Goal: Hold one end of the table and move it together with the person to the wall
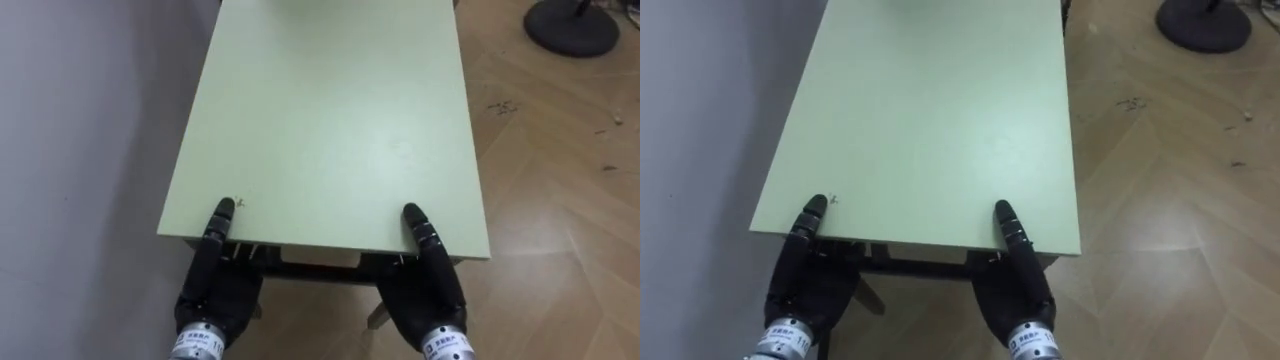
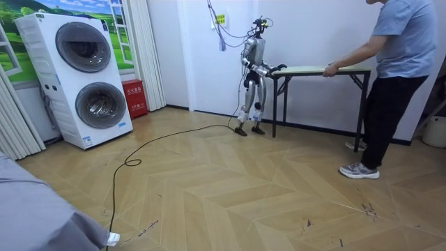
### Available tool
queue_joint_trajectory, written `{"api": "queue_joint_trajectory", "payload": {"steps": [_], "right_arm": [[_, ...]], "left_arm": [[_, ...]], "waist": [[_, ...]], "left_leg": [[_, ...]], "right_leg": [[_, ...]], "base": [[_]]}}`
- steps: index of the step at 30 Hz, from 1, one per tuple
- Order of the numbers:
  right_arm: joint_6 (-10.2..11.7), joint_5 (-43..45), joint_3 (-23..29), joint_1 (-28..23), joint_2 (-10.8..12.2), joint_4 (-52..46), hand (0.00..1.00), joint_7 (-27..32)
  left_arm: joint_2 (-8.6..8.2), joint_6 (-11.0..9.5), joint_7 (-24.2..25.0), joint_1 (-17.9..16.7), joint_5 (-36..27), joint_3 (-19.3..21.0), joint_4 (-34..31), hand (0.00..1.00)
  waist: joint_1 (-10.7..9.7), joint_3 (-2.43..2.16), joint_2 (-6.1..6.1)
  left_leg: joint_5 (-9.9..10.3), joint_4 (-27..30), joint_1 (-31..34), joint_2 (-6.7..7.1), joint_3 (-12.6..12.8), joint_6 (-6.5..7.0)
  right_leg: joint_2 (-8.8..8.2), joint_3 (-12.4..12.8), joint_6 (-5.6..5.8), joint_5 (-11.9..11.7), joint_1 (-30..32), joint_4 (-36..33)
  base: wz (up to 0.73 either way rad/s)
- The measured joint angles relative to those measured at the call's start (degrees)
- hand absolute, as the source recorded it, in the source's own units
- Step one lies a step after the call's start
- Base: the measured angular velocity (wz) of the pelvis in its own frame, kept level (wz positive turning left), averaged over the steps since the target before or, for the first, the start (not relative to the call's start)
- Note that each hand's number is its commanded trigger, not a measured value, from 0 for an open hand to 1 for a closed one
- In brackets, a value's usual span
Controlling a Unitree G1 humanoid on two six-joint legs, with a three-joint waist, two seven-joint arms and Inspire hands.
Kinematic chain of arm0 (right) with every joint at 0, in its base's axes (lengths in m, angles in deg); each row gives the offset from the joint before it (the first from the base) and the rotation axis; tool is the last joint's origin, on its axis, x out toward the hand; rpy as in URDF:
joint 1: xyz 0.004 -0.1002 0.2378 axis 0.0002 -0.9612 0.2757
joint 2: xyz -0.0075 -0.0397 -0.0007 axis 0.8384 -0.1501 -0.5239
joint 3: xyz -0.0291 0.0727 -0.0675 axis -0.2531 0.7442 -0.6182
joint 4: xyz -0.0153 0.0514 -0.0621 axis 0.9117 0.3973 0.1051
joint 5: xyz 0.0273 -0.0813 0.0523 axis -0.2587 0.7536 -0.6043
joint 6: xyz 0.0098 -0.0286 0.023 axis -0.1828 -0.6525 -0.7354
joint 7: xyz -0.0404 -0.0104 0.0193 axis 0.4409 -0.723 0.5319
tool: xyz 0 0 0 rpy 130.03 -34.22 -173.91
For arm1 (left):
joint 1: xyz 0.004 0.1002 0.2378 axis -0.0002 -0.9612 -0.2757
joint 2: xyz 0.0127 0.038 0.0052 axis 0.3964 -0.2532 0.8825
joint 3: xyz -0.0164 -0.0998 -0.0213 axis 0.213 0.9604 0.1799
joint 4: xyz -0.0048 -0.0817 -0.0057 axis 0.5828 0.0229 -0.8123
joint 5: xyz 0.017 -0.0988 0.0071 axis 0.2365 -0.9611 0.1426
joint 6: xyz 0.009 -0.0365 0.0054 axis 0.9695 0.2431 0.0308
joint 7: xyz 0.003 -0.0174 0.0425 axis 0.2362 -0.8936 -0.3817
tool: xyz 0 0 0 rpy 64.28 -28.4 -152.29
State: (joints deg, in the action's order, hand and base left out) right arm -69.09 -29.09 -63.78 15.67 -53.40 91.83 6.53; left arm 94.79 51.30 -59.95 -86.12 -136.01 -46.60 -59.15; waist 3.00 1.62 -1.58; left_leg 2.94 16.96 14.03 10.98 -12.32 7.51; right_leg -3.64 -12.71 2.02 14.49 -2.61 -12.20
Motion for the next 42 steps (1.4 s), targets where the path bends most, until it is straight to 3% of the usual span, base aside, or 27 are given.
{"api": "queue_joint_trajectory", "payload": {"steps": [3,5,8,9,12,13,14,15,16,17,18,19,21,23,27,31,41,42], "right_arm": [[-0.4,0.0,0.0,-0.4,0.0,0.1,1.00,0.8],[-0.9,0.0,0.1,-0.1,0.0,0.1,1.00,0.8],[-0.8,0.0,0.1,-0.2,0.0,0.1,1.00,0.8],[-0.8,0.0,0.3,-0.6,0.2,0.1,1.00,0.8],[-1.0,-0.2,1.5,-2.1,0.1,0.1,1.00,0.7],[-1.5,-0.4,2.3,-2.9,-0.1,0.2,1.00,0.7],[-2.0,-0.3,2.7,-3.2,0.1,0.9,1.00,0.7],[-2.3,-0.1,3.0,-3.3,0.2,1.1,1.00,0.7],[-2.7,0.3,3.4,-3.4,0.6,0.6,1.00,0.4],[-2.8,0.2,4.0,-3.4,0.3,0.4,1.00,0.4],[-3.0,0.7,5.0,-3.4,0.6,0.7,1.00,1.0],[-3.2,1.3,5.3,-3.7,0.6,0.7,1.00,1.3],[-3.2,0.9,5.2,-4.1,0.6,0.7,1.00,1.6],[-3.2,0.3,5.2,-4.4,0.4,0.8,1.00,1.6],[-3.3,-0.3,4.7,-4.7,0.1,1.0,1.00,2.0],[-3.2,-0.3,4.7,-4.6,-0.2,1.5,1.00,2.0],[-3.2,1.2,4.7,-4.6,-0.1,4.5,1.00,1.9],[-3.2,1.3,4.7,-4.6,0.0,4.6,1.00,1.9]], "left_arm": [[-0.18,0.2,-0.3,0.1,-0.1,0.1,0.7,1.00],[-0.23,0.3,-0.3,0.1,0.0,0.7,0.7,1.00],[-0.18,0.6,-0.3,0.3,0.0,0.6,0.8,1.00],[-0.14,0.6,-0.4,0.3,0.0,0.3,0.8,1.00],[0.18,1.4,-0.9,0.1,0.0,-0.6,0.8,1.00],[0.46,1.8,-1.3,-0.1,0.1,-1.4,0.9,1.00],[0.34,2.1,-1.7,-0.7,0.1,-1.7,1.3,1.00],[0.53,2.3,-1.8,-0.8,0.1,-1.7,1.4,1.00],[1.06,2.5,-1.6,-0.8,0.1,-1.8,0.3,1.00],[0.79,2.6,-1.6,-0.6,0.7,-1.8,0.4,1.00],[0.27,3.0,-1.6,0.3,1.3,-1.7,1.6,1.00],[0.03,3.2,-1.6,0.3,1.5,-2.2,2.0,1.00],[-0.03,3.4,-1.6,-0.2,1.6,-2.4,2.0,1.00],[-0.20,3.6,-1.6,-0.5,2.2,-2.3,2.0,1.00],[-0.22,4.1,-1.6,-1.0,2.2,-2.1,2.2,1.00],[-0.33,4.3,-1.1,-1.1,2.3,-2.1,3.1,1.00],[-1.05,5.2,1.8,-1.3,3.9,-1.0,7.5,1.00],[-1.09,5.2,1.8,-1.3,3.9,-1.0,7.6,0.88]], "waist": [[0.7,0.01,-0.49],[1.5,0.03,-0.89],[1.7,-0.03,-1.38],[1.5,-0.07,-1.44],[1.2,-0.04,-1.49],[1.1,-0.02,-1.58],[0.2,-0.09,-1.21],[-0.6,0.44,0.23],[-3.0,0.13,0.52],[-3.0,-0.12,0.62],[-2.2,-0.20,1.08],[-1.3,-0.18,1.02],[-0.9,-0.17,0.97],[-0.9,-0.15,0.99],[-0.9,-0.03,1.18],[-0.9,0.43,1.80],[-1.0,0.47,1.85],[-1.0,0.47,1.85]], "left_leg": [[0.5,-0.3,-1.9,0.85,-0.5,0.83],[1.6,0.5,-1.3,0.52,1.8,1.58],[2.7,1.8,-1.4,0.88,1.6,2.91],[2.8,1.4,-2.2,0.93,1.1,3.17],[2.8,-0.7,-4.8,0.96,0.9,3.00],[2.9,-2.3,-6.5,0.97,0.9,0.47],[2.5,-4.8,-8.3,0.91,1.7,-11.44],[3.7,-3.6,-7.1,-0.03,5.3,-12.36],[7.4,2.2,-3.4,-5.60,15.1,-6.55],[9.4,3.9,-2.7,-5.25,16.1,-5.23],[10.1,4.8,-2.4,-4.34,16.6,-2.53],[9.2,3.8,-3.4,-3.93,16.3,-1.15],[8.4,0.7,-6.2,-3.81,16.2,0.24],[8.2,-1.3,-7.8,-3.81,16.4,0.50],[8.2,-1.9,-8.8,-3.80,16.3,0.51],[8.1,-2.6,-9.4,-3.88,16.4,0.61],[7.7,-4.3,-9.9,-4.78,16.4,1.36],[7.7,-4.3,-9.9,-4.80,16.4,1.36]], "right_leg": [[-0.13,1.3,-0.19,-1.5,2.6,-1.5],[-0.40,0.7,0.11,-1.2,2.8,-3.2],[-2.17,0.2,1.48,0.3,6.2,-10.7],[-2.15,1.6,1.68,1.0,7.7,-12.7],[-2.01,3.4,1.66,1.1,9.0,-10.3],[-1.35,4.5,0.90,0.4,8.3,-7.3],[-0.37,5.9,-0.94,-2.4,7.1,-3.0],[-1.23,6.2,-1.31,-4.4,6.6,-1.5],[-2.53,6.4,1.45,-6.6,6.7,-2.6],[-3.29,7.1,3.30,-5.6,7.2,-3.0],[-3.59,9.2,5.14,-4.0,7.7,-2.5],[-3.53,9.4,5.13,-4.0,7.2,-2.1],[-2.69,9.4,4.19,-4.6,5.3,-0.2],[-2.35,9.4,3.47,-5.2,3.6,1.4],[-2.18,9.4,3.52,-5.1,2.2,2.6],[-1.63,9.3,3.17,-4.3,1.4,2.7],[-0.55,8.6,2.32,-4.3,1.6,2.4],[-0.52,8.6,2.30,-4.3,1.6,2.4]], "base": [[0.21],[0.03],[0.06],[0.09],[0.08],[0.11],[0.27],[0.73],[0.70],[0.37],[-0.26],[-0.38],[-0.16],[0.05],[0.06],[0.09],[0.04],[0.00]]}}
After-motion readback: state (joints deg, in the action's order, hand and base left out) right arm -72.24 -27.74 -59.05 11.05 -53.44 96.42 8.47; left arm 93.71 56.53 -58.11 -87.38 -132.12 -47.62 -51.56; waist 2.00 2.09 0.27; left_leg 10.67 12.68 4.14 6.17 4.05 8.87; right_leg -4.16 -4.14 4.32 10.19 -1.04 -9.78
